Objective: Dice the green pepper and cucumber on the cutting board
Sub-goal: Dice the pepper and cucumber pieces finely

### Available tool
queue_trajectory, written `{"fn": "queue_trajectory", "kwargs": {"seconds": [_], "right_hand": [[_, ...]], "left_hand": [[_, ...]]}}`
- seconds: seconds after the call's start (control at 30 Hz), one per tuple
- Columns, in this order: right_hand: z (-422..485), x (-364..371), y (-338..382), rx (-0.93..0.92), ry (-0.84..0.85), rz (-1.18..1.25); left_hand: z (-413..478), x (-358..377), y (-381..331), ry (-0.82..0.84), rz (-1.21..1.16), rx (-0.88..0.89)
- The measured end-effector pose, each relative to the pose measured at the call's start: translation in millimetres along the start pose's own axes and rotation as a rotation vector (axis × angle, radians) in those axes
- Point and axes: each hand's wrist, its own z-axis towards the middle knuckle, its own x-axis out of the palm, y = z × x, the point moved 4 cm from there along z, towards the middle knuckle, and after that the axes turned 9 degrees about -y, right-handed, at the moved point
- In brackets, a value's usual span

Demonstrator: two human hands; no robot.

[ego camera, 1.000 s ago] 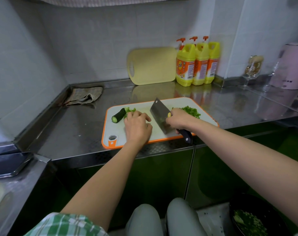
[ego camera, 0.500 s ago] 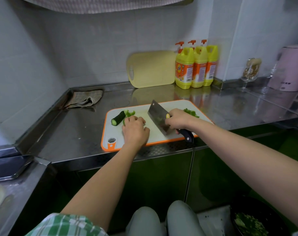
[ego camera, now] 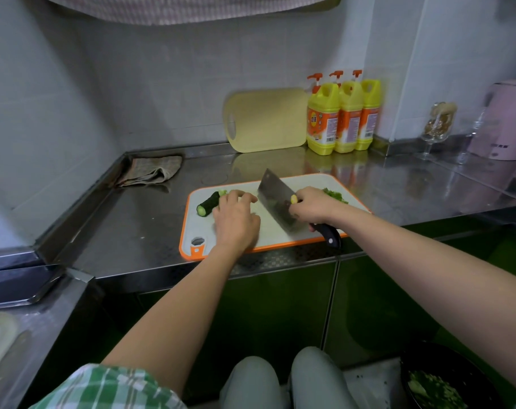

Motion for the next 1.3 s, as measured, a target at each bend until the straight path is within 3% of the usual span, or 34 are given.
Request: {"fn": "queue_trajectory", "kwargs": {"seconds": [0.1,0.27,0.43,0.63,1.0,1.3], "right_hand": [[1.0,5.0,0.7,0.03,0.059,-0.01],[4.8,-10.6,-9.1,0.105,-0.074,-0.138],[4.4,-2.1,-1.1,0.021,-0.05,-0.051],[3.2,5.5,-0.5,0.075,0.035,-0.094],[-5.7,6.5,12.9,0.056,0.024,-0.209],[-7.0,7.9,15.5,0.047,0.01,-0.248]], "left_hand": [[2.8,-1.1,14.6,0.073,0.003,-0.105],[2.2,2.9,22.0,0.181,-0.056,-0.045],[1.9,5.4,19.3,0.123,-0.124,-0.037],[-2.7,6.8,8.5,0.096,-0.142,0.013],[7.6,3.2,-8.6,-0.017,0.256,0.13],[8.2,1.2,-3.9,-0.01,0.231,-0.01]]}}
